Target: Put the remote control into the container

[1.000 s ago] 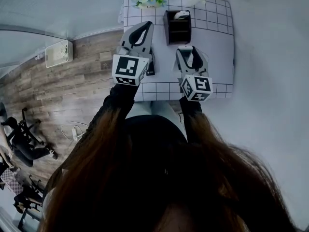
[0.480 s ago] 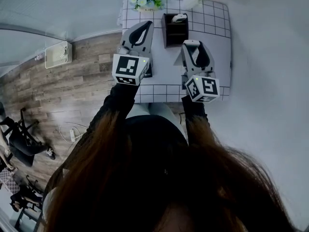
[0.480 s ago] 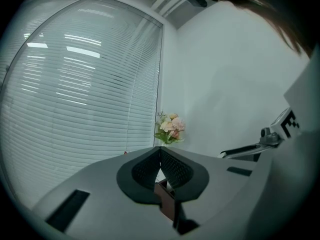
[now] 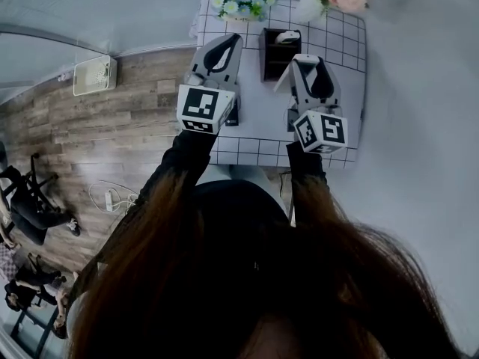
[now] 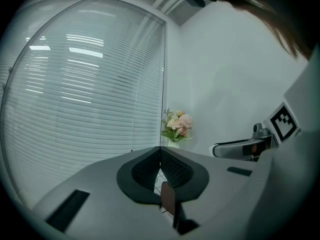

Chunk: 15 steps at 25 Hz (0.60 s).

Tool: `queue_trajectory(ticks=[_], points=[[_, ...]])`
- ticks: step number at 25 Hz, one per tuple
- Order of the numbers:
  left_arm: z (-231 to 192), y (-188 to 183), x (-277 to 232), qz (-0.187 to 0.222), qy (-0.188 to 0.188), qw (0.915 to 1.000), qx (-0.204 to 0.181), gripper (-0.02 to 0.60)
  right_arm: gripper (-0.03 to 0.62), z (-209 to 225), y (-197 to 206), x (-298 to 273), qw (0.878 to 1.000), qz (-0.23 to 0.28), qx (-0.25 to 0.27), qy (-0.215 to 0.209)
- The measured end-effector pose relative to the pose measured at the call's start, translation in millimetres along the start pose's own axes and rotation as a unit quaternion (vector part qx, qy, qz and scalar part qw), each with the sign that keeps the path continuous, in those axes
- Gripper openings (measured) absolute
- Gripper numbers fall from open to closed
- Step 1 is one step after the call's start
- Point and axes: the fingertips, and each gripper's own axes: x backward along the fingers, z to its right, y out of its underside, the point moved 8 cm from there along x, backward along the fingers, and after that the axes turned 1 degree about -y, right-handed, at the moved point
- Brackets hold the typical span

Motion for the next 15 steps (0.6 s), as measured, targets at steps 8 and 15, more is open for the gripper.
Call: queue_trajectory(ticks=[8, 15], points=[[-10, 4, -4, -0.008, -0.015, 0.9998, 0.002, 0.009, 0.256, 8, -3, -33, 1.000, 0.006, 0.008, -0.018], [-21, 5, 0, -0.010, -0.035, 0.9993, 0.003, 0.008, 0.256, 18, -3, -60, 0.999, 0.021, 0.018, -0.024]])
